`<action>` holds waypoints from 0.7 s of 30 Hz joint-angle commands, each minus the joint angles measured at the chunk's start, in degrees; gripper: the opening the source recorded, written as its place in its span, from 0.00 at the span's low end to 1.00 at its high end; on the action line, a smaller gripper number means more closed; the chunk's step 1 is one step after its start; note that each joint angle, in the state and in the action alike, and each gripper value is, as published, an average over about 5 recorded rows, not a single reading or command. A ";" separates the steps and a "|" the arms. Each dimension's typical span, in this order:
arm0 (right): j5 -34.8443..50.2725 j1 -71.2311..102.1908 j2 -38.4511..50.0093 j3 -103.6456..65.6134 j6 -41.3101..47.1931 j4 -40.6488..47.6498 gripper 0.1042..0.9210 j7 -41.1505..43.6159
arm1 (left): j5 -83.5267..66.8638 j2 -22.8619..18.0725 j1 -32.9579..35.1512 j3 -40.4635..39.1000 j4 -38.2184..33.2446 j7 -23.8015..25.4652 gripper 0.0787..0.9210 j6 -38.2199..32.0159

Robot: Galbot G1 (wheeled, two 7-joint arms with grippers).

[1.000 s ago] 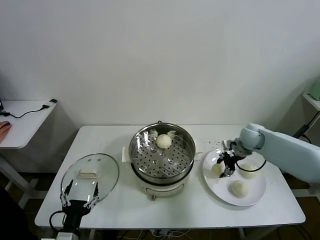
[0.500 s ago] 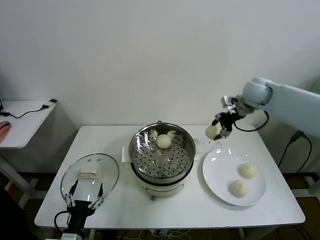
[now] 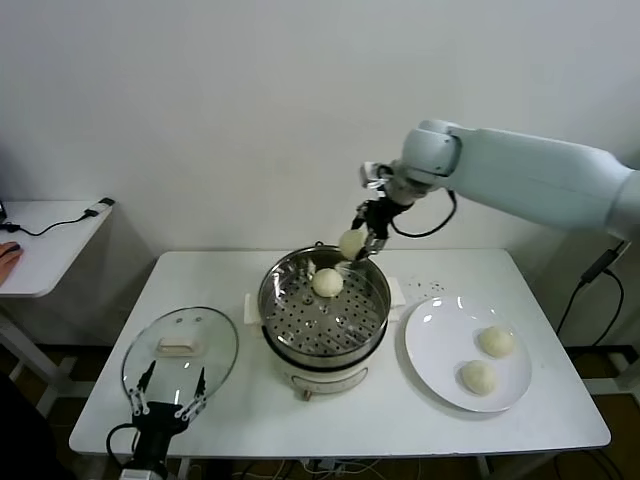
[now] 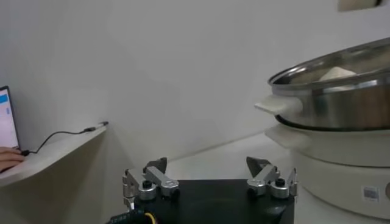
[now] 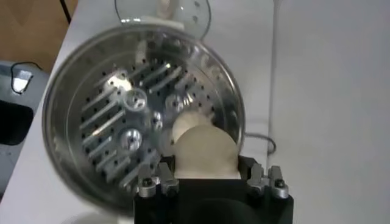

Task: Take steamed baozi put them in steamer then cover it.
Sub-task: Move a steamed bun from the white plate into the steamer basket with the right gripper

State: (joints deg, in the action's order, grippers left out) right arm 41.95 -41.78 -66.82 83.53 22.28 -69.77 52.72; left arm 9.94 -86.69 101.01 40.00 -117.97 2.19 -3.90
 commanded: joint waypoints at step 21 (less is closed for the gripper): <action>-1.31 13.32 -12.72 0.21 2.73 4.16 0.70 -4.23 | -0.35 0.63 -1.44 0.44 1.53 -0.03 0.88 0.49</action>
State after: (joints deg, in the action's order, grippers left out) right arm 41.22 -31.03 -77.80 83.88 24.65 -66.13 49.15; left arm 9.53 -85.99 99.66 40.50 -116.47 2.15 -3.44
